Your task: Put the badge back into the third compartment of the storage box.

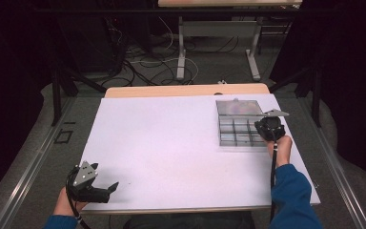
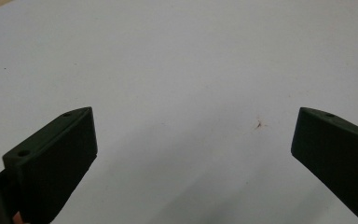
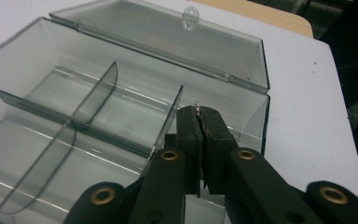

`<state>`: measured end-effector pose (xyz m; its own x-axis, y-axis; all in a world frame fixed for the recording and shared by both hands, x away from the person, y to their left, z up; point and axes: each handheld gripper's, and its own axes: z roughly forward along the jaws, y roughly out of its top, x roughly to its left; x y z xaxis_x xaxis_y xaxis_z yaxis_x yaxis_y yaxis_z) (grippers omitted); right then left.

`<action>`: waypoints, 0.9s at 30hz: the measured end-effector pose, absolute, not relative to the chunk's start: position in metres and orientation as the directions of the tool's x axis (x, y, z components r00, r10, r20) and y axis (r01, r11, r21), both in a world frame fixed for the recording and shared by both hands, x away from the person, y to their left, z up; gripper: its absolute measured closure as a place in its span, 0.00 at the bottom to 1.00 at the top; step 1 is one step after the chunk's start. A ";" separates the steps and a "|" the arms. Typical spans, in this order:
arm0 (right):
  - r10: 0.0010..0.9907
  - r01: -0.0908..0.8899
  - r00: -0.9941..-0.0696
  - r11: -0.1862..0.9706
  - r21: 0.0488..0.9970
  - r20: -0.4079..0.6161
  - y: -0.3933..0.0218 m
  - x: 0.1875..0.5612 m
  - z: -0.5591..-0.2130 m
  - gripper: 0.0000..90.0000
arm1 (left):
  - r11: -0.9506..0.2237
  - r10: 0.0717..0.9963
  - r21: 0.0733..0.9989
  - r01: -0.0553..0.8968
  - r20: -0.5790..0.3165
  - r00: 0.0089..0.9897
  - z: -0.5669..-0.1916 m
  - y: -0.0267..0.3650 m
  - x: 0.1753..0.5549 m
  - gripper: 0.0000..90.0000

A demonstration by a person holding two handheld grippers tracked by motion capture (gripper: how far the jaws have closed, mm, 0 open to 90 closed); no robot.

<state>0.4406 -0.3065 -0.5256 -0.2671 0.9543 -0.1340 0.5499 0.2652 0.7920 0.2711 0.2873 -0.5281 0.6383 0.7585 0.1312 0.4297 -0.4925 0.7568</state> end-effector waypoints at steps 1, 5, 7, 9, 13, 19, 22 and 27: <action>0.958 0.559 -0.255 0.258 0.788 -0.132 -0.305 0.440 -0.527 0.97 | -0.493 0.758 0.757 0.429 0.131 0.638 -0.528 0.287 0.271 0.00; 0.954 0.555 -0.261 0.273 0.786 -0.147 -0.304 0.442 -0.529 0.97 | -0.490 0.760 0.759 0.429 0.130 0.637 -0.529 0.287 0.271 0.00; 0.953 0.563 -0.266 0.274 0.780 -0.143 -0.302 0.443 -0.531 0.96 | -0.492 0.757 0.756 0.432 0.127 0.641 -0.529 0.287 0.271 0.00; 0.948 0.564 -0.281 0.291 0.773 -0.151 -0.301 0.444 -0.534 0.92 | -0.486 0.759 0.759 0.433 0.121 0.640 -0.529 0.286 0.271 0.00; 0.944 0.563 -0.297 0.293 0.773 -0.141 -0.299 0.442 -0.530 0.86 | -0.488 0.758 0.758 0.433 0.122 0.640 -0.528 0.287 0.271 0.00; 0.937 0.568 -0.341 0.267 0.778 -0.072 -0.305 0.432 -0.520 0.63 | -0.487 0.760 0.761 0.429 0.127 0.637 -0.527 0.287 0.270 0.00; 0.931 0.585 -0.363 0.256 0.770 -0.034 -0.305 0.424 -0.516 0.46 | -0.484 0.763 0.764 0.426 0.130 0.633 -0.528 0.287 0.270 0.00; 0.908 0.572 -0.417 0.245 0.782 0.021 -0.305 0.406 -0.506 0.25 | -0.483 0.765 0.764 0.427 0.131 0.631 -0.527 0.288 0.269 0.00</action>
